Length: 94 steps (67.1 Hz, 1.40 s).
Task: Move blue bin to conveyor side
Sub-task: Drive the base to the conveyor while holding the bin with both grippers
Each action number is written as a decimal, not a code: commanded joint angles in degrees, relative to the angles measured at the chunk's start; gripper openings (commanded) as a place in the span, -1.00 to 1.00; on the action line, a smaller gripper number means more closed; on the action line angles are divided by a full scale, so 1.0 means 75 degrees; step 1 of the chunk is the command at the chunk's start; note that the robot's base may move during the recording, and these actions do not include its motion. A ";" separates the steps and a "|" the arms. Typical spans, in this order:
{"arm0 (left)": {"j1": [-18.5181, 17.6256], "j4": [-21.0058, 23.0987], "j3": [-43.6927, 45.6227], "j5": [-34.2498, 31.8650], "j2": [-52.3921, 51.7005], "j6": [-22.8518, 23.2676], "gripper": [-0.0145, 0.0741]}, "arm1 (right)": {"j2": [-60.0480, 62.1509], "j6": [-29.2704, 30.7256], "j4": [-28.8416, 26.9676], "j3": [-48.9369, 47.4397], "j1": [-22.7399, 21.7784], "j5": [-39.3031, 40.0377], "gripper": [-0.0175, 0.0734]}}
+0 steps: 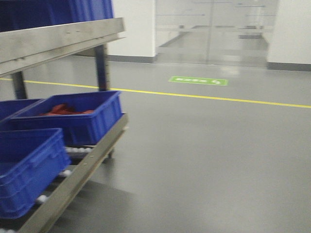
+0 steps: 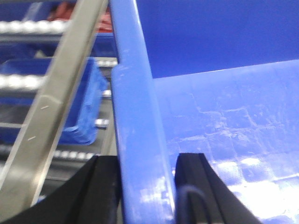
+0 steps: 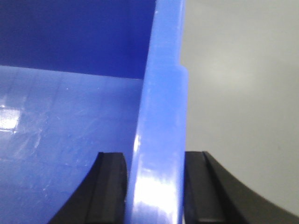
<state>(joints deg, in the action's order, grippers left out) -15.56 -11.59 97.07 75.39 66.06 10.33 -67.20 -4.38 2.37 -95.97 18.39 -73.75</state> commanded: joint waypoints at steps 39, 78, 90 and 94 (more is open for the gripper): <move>-0.0094 0.0233 0.0171 -0.0723 -0.0110 -0.0108 -0.71 | 0.0120 0.0154 -0.0131 -0.0153 0.0004 0.0897 -0.78; -0.0094 0.0233 0.0171 -0.0723 -0.0110 -0.0108 -0.71 | 0.0120 0.0154 -0.0131 -0.0153 0.0004 0.0897 -0.78; -0.0094 0.0233 0.0171 -0.0723 -0.0110 -0.0108 -0.71 | 0.0120 0.0154 -0.0131 -0.0153 0.0004 0.0897 -0.78; -0.0094 0.0233 0.0171 -0.0723 -0.0110 -0.0108 -0.71 | 0.0120 0.0154 -0.0131 -0.0153 0.0004 0.0897 -0.78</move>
<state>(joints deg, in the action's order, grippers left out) -15.56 -11.48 97.07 75.39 66.06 10.33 -67.20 -4.38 2.48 -95.97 18.39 -73.75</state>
